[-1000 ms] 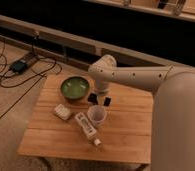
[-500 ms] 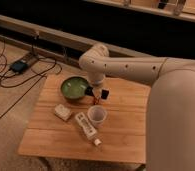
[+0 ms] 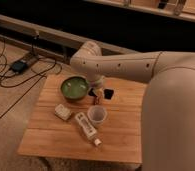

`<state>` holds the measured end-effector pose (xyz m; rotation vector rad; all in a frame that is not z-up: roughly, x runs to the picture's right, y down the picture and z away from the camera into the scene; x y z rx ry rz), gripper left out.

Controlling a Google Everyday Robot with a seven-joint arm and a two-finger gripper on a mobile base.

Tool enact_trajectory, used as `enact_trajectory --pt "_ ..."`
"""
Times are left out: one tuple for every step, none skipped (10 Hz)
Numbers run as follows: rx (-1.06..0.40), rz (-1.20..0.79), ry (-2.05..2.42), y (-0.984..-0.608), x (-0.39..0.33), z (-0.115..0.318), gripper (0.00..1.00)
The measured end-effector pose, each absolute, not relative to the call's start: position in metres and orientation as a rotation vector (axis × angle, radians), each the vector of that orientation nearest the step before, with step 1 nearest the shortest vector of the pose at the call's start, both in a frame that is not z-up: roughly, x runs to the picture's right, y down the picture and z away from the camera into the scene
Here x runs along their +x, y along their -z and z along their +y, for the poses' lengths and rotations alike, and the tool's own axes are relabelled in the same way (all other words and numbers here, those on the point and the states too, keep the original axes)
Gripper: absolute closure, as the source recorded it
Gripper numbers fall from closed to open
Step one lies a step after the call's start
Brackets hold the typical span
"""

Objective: Place the eraser in the ceramic cup

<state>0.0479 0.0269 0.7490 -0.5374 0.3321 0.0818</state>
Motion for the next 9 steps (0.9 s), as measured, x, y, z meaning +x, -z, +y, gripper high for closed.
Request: enact_trajectory --pt "-0.542 0.353 -0.081 -0.744 0.057 0.033 1.00" --pt "-0.549 0.373 -0.081 -0.739 0.064 0.042 1.00" --pt "-0.556 0.398 -0.079 -0.734 0.070 0.052 1.00" --pt "-0.562 0.419 -0.073 -0.729 0.070 0.062 1.00" --pt "-0.568 0.438 -0.065 -0.726 0.068 0.070 1.00" --pt "-0.579 0.461 -0.056 -0.725 0.065 0.084 1.00" --pt "-0.590 0.481 -0.054 -0.723 0.065 0.094 1.00" --pt "-0.597 0.493 -0.055 -0.721 0.066 0.101 1.00" --pt "-0.598 0.506 -0.054 -0.715 0.064 0.109 1.00"
